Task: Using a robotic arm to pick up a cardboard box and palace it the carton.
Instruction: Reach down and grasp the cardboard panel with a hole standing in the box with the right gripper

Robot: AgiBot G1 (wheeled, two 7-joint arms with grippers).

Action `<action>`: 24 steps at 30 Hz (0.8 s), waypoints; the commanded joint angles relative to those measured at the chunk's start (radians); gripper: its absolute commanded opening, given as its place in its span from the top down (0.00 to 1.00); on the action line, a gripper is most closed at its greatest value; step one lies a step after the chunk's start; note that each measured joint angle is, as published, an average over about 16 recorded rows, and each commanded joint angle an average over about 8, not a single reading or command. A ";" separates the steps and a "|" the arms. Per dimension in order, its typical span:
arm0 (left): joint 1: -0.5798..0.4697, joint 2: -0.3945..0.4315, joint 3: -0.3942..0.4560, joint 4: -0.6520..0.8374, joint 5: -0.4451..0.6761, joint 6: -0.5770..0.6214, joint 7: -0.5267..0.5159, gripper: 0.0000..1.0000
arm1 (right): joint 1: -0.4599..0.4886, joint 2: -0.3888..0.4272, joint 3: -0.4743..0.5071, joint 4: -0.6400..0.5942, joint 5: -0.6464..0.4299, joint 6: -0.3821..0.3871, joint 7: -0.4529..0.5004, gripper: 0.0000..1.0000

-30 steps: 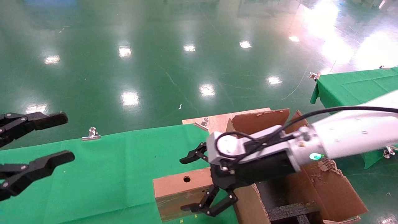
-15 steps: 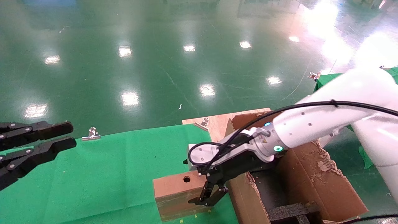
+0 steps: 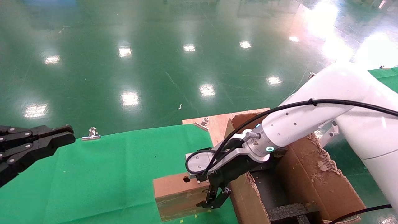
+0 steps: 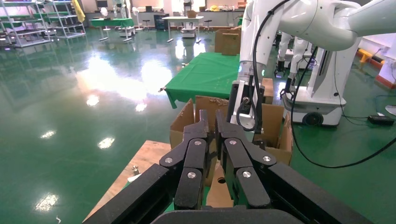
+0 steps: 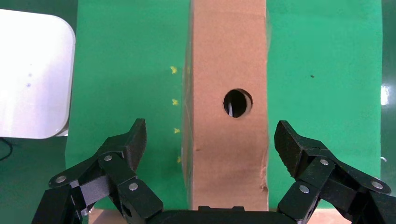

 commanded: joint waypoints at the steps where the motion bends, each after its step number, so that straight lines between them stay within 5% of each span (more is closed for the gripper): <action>1: 0.000 0.000 0.000 0.000 0.000 0.000 0.000 0.00 | 0.005 -0.003 -0.010 -0.003 -0.006 -0.001 -0.001 0.88; 3: 0.000 0.000 0.000 0.000 0.000 0.000 0.000 0.00 | 0.004 -0.002 -0.009 -0.003 -0.003 0.000 -0.001 1.00; 24: 0.000 0.000 0.000 0.000 0.000 0.000 0.000 0.00 | -0.003 0.002 0.003 0.001 0.005 0.002 0.000 1.00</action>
